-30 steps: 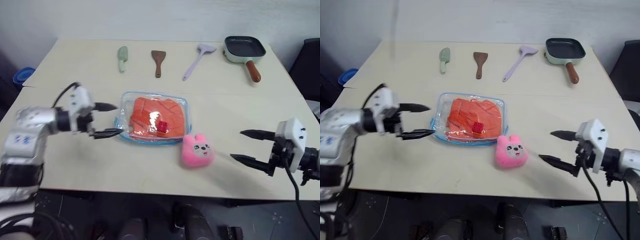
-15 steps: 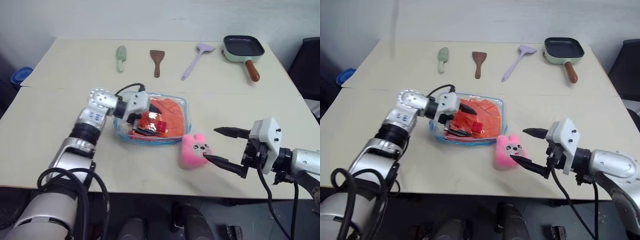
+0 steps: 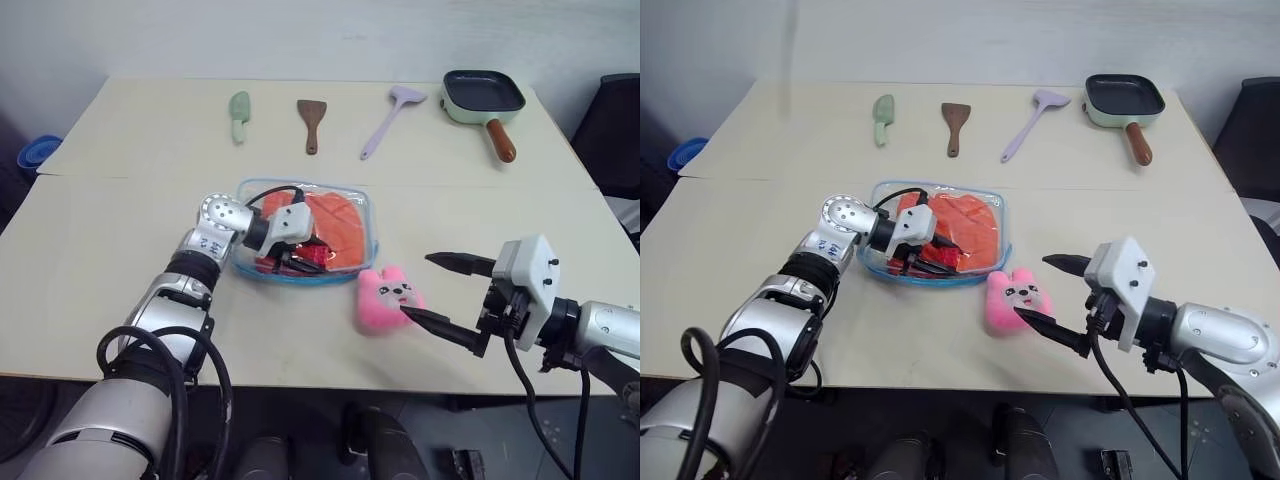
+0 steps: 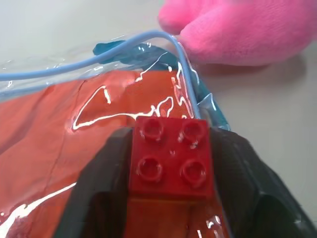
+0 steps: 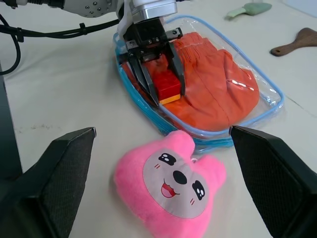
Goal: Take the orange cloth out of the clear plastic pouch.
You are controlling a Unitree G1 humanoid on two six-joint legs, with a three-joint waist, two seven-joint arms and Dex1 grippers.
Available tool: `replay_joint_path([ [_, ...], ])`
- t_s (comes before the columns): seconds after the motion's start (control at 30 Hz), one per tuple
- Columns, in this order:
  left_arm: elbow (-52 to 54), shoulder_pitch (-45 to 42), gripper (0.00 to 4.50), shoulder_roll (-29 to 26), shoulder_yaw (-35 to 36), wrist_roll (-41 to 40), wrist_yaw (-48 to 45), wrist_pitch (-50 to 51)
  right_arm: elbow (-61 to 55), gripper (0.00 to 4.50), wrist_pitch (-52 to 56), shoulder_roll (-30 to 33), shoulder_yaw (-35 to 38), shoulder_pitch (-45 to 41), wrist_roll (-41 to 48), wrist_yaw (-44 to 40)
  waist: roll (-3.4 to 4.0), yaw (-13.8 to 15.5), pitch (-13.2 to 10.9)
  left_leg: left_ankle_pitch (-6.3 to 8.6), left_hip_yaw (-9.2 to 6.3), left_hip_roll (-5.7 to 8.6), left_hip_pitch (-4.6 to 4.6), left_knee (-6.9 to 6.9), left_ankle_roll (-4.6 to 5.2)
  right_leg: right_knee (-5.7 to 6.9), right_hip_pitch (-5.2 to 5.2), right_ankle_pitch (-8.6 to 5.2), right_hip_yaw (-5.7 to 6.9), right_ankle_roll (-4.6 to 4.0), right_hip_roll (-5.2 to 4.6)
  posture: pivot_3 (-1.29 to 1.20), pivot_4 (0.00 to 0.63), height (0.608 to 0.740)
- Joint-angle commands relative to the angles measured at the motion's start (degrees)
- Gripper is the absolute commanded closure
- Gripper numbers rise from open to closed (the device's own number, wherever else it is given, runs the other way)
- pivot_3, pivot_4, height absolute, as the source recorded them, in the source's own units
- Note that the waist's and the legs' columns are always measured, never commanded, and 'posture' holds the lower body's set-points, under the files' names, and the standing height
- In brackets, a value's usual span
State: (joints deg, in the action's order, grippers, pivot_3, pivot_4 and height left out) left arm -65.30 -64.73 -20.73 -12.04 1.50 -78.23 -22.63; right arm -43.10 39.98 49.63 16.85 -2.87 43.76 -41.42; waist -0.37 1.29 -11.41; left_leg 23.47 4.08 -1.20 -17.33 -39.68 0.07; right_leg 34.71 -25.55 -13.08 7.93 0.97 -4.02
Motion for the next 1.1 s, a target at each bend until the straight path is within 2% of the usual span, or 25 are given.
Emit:
replay_joint_path([
  [0.03, 5.5, 1.7, 2.99, -2.19, 3.26, -3.06, -1.32, 3.2, 1.53, 0.0, -1.6, 0.89, -2.45, -3.13, -0.81, -2.05, 0.0, -0.07, 0.0, 0.0, 0.0, 0.0, 0.0, 0.0, 0.0, 0.01, 0.0, 0.0, 0.0, 0.0, 0.0, 0.0, 0.15, 0.74],
  [0.23, 26.81, 11.98, 2.99, -8.79, 10.93, -10.22, 3.12, 19.24, 6.49, 0.0, -3.09, 0.22, -8.43, -9.8, -2.63, -6.02, 0.0, -0.36, 0.0, 0.02, -0.07, -0.08, 0.04, -0.2, 0.0, 0.04, -0.1, 0.0, 0.05, -0.01, 0.02, 0.0, 0.15, 0.74],
  [0.37, 39.61, 22.7, 2.99, -16.1, 18.77, -11.45, 13.69, 29.41, 9.71, 0.0, -4.07, -1.06, -12.84, -14.53, -3.43, -8.85, 0.0, -1.08, 0.0, 0.04, -0.1, -0.15, 0.03, -0.27, -0.03, 0.08, -0.11, 0.0, 0.04, -0.01, 0.02, 0.0, 0.15, 0.74],
  [0.47, 47.16, 33.79, 2.99, -21.65, 27.4, -10.42, 24.66, 35.79, 10.9, 0.0, -4.19, -2.0, -14.94, -16.85, -2.87, -11.39, 0.0, -1.44, 0.0, 0.07, -0.11, -0.2, 0.09, -0.24, -0.07, 0.09, -0.11, 0.0, 0.01, -0.01, 0.0, 0.0, 0.15, 0.74],
  [0.57, 51.83, 45.46, 2.99, -25.54, 35.9, -11.16, 30.07, 40.86, 12.19, 0.0, -4.58, -2.61, -16.55, -18.11, -3.01, -13.77, 0.0, -1.39, 0.0, 0.12, -0.12, -0.26, 0.08, -0.24, -0.07, 0.07, -0.14, -0.01, 0.03, -0.03, 0.0, 0.0, 0.15, 0.74],
  [0.73, 60.3, 59.76, 2.99, -25.38, 42.96, -10.78, 37.41, 47.11, 14.93, 0.0, -5.71, -4.43, -19.51, -20.28, -4.39, -16.46, -0.01, -0.23, -0.01, 0.22, -0.16, -0.23, 0.01, -0.3, 0.03, 0.01, -0.13, -0.01, 0.11, -0.03, -0.16, 0.0, 0.15, 0.74],
  [0.87, 61.5, 62.44, 2.99, -23.5, 44.36, -11.27, 42.2, 49.45, 16.86, 0.0, -6.39, -6.22, -21.46, -21.83, -5.72, -17.56, -0.02, 0.39, 0.0, 0.24, -0.19, -0.14, 0.02, -0.32, 0.07, -0.13, -0.13, -0.01, 0.12, -0.03, -0.28, 0.0, 0.15, 0.74],
  [0.9, 62.0, 62.59, 2.26, -23.23, 44.63, -11.8, 42.8, 50.42, 17.15, 0.0, -6.48, -6.42, -21.66, -22.07, -5.96, -17.91, -0.02, 0.35, 0.0, 0.24, -0.19, -0.14, 0.03, -0.31, 0.08, -0.13, -0.13, -0.01, 0.13, -0.03, -0.29, 0.0, 0.15, 0.74],
  [1.1, 63.44, 63.33, 0.51, -24.85, 46.49, -13.87, 43.38, 52.26, 18.48, 0.0, -6.47, -6.45, -20.95, -22.66, -6.84, -19.19, -0.02, 0.01, 0.0, 0.25, -0.17, -0.17, 0.02, -0.29, 0.05, 0.06, -0.15, -0.01, 0.17, -0.03, -0.27, 0.0, 0.15, 0.74],
])
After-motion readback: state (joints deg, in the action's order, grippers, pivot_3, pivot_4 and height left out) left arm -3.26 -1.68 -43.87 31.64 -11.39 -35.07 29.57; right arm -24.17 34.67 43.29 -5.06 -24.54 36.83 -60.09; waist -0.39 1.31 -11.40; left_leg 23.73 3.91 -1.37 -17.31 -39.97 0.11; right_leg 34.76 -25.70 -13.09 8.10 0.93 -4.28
